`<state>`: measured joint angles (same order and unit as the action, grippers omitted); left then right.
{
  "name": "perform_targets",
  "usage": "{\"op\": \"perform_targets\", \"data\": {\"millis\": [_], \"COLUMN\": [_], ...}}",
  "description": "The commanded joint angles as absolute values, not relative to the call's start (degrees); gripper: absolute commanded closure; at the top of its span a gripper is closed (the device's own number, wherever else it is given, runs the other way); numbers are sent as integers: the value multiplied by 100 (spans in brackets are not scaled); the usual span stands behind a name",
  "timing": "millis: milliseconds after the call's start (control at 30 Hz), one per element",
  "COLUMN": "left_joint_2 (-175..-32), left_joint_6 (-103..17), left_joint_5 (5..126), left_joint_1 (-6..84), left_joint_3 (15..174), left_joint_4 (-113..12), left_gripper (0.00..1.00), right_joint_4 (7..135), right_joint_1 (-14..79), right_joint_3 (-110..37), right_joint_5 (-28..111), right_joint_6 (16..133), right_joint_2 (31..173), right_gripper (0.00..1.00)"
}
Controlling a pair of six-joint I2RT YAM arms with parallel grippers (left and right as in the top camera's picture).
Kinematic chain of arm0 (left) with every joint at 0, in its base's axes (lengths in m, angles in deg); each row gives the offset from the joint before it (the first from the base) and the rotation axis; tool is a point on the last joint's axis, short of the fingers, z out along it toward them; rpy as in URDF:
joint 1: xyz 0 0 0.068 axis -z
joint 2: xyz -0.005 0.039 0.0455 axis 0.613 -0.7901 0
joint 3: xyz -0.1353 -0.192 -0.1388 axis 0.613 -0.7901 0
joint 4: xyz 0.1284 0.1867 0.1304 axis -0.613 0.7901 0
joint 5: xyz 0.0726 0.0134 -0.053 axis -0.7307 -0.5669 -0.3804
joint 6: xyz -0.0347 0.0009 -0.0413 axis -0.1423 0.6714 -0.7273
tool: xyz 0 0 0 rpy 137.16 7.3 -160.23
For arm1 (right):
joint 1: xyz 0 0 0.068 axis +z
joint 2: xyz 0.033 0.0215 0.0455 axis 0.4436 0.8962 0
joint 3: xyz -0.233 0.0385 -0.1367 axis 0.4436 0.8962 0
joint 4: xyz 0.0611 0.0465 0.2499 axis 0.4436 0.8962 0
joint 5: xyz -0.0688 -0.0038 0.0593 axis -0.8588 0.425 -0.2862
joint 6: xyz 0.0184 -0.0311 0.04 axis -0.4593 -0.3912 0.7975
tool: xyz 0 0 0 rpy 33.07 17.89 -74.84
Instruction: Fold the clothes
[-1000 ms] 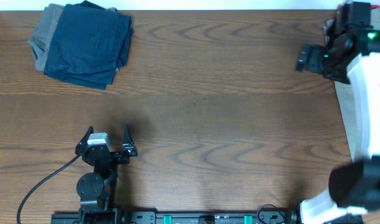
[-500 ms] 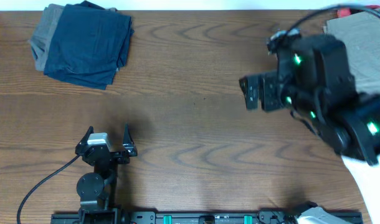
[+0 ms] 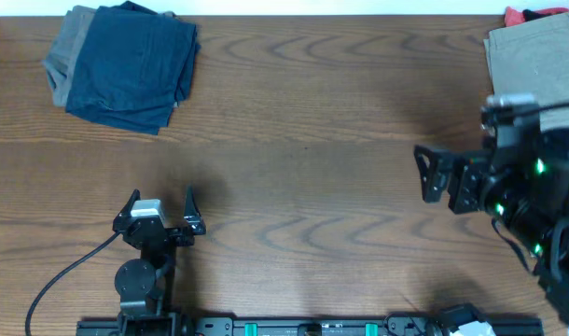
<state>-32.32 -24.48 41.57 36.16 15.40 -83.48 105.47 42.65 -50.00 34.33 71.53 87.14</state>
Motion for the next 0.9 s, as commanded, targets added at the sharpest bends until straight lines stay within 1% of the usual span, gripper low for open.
{"op": "perform_targets", "data": {"millis": [0, 233, 433, 667, 867], "left_joint_2": [-3194, -3194, -3194, -3194, -3194], "left_joint_6": [-2457, -2457, -2457, -2457, -2457], "left_joint_5": [4109, 4109, 4111, 4109, 4111], "left_joint_1": [3611, 3611, 3611, 3611, 3611], "left_joint_3": [1459, 1459, 1459, 1459, 1459], "left_joint_4": [-8119, -8119, -8119, -8119, -8119], "left_gripper": [2, 2, 2, 2, 2], "right_joint_4": [9955, 8307, 7199, 6335, 5594], "right_joint_1": [3950, 3779, 3502, 2855, 2671], "right_joint_3": [-3970, -1754, -80, 1448, 2486], "right_joint_5": [3658, 3886, 4135, 4766, 5177], "right_joint_6": [7164, 7015, 7000, 7000, 7000], "right_joint_2": [8004, 6286, 4915, 4050, 3525], "right_gripper": [1, 1, 1, 1, 1]}}
